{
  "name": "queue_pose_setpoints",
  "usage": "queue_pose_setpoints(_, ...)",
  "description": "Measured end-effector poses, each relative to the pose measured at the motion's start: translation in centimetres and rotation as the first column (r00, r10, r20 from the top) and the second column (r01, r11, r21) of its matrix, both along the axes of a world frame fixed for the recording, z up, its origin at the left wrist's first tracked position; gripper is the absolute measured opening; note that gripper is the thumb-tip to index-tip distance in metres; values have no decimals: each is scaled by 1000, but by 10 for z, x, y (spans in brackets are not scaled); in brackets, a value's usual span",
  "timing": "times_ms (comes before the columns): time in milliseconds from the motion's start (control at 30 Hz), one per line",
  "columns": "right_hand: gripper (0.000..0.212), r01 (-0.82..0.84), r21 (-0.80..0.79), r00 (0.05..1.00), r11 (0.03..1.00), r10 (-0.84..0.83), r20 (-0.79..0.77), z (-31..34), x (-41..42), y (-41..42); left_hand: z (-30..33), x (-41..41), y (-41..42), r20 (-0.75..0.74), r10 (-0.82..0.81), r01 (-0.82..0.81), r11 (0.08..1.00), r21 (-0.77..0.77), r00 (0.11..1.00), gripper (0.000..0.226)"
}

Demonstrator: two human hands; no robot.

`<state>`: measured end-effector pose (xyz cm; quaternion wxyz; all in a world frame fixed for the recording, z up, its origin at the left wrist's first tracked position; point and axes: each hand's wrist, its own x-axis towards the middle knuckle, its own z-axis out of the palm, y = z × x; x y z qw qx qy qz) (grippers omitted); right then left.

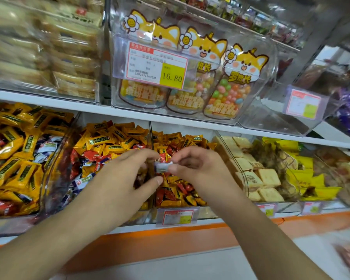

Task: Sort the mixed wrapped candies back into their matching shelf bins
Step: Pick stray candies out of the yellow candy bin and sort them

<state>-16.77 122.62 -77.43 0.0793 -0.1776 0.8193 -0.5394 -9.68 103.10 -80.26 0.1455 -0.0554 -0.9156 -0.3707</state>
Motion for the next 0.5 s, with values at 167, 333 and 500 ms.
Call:
queue_pose_setpoints(167,8,-57,-70,996,996,61,61,-5,9,-14,7,3,-16,8,96,-96,986,137,995,8)
queue_pose_setpoints(333,9,85,52,996,995,-85,0,-10,-10,4,5,-1,-32,6,228,-224,960,-168,974,19)
queue_pose_setpoints(500,9,259,71,964,963,-263,40,-20,-37,35,-8,-6,-22,64,31,-14,969,-245,997,50)
